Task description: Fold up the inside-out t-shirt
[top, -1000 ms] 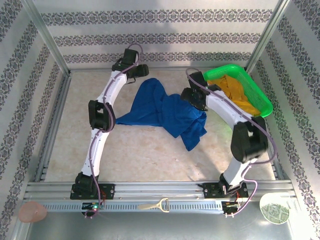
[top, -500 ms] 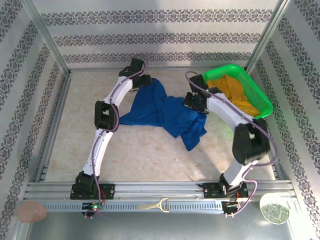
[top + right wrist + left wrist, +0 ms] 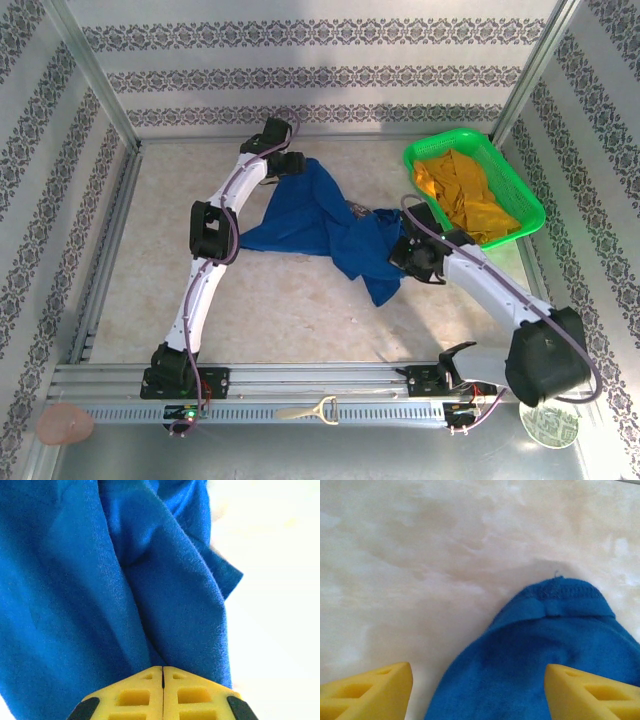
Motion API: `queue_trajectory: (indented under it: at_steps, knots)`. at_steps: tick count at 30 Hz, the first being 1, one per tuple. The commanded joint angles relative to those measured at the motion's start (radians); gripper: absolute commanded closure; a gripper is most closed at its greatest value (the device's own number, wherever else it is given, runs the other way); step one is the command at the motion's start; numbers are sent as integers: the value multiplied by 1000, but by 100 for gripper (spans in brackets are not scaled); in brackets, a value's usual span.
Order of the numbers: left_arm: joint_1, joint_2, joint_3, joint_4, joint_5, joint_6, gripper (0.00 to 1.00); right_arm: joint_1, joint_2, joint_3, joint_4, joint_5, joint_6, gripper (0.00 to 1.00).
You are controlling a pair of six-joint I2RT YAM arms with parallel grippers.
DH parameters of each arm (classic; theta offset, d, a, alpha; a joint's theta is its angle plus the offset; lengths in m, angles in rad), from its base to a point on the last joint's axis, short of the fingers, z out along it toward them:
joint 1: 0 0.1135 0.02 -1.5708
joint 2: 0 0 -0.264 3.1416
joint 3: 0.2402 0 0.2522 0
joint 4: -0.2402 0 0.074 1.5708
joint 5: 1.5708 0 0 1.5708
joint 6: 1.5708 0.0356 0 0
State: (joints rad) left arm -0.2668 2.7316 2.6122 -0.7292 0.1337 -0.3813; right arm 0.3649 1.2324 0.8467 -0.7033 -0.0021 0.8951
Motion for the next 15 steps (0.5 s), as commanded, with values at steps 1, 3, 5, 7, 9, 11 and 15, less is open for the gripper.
queue_trajectory:
  at_steps: [1, 3, 5, 7, 9, 11, 15]
  knots:
    - [-20, -65, -2, -16, 10, 39, 30, 14, -72, -18, -88, 48, 54, 100]
    - [-20, -61, -2, -4, 12, 33, 28, 14, -98, -23, -108, 62, 59, 100]
    - [-21, -53, -3, 8, 25, 23, 27, 14, -117, -26, -116, 68, 62, 100]
    - [-25, -44, -2, 19, 45, 12, 27, 12, -123, -21, -117, 68, 60, 100]
    - [-36, -36, -1, 25, 61, 14, 27, 12, -118, -13, -125, 68, 58, 100]
    - [-47, -31, 0, 23, 59, 22, 27, 12, -119, -9, -126, 70, 54, 100]
    - [-59, -15, -1, 16, 50, 22, 27, 9, -127, -6, -132, 71, 49, 100]
